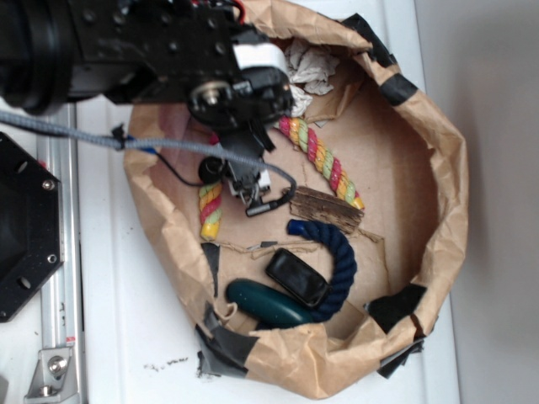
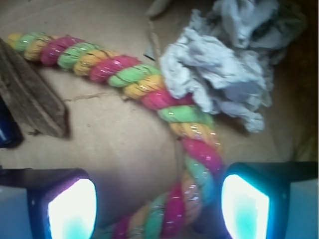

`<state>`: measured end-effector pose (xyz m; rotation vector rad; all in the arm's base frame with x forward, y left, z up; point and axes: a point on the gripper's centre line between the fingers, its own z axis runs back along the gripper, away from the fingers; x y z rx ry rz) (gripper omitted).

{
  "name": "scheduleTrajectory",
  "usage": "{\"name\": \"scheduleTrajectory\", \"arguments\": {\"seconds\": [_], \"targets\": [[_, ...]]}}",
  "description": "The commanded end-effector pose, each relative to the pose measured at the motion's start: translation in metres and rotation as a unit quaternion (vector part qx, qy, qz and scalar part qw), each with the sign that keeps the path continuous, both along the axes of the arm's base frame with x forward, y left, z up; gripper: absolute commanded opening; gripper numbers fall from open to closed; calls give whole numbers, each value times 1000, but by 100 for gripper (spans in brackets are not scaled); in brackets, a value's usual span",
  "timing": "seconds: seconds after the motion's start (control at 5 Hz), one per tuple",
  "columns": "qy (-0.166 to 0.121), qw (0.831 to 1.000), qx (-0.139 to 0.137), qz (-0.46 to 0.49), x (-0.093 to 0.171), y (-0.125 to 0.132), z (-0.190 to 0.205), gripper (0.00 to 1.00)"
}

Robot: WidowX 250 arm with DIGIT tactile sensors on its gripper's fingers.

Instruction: Grab the multicolored rope.

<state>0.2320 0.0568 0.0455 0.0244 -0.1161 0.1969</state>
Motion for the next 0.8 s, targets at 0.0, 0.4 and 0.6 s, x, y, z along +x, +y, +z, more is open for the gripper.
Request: {"name": "scheduleTrajectory", "arguments": {"seconds": [0.0, 0.4, 0.6], "targets": [[-14, 1000, 9, 20, -1, 17, 2, 100], [56, 990, 14, 131, 7, 11, -42, 0], [46, 991, 20, 124, 3, 7, -36, 0]]}}
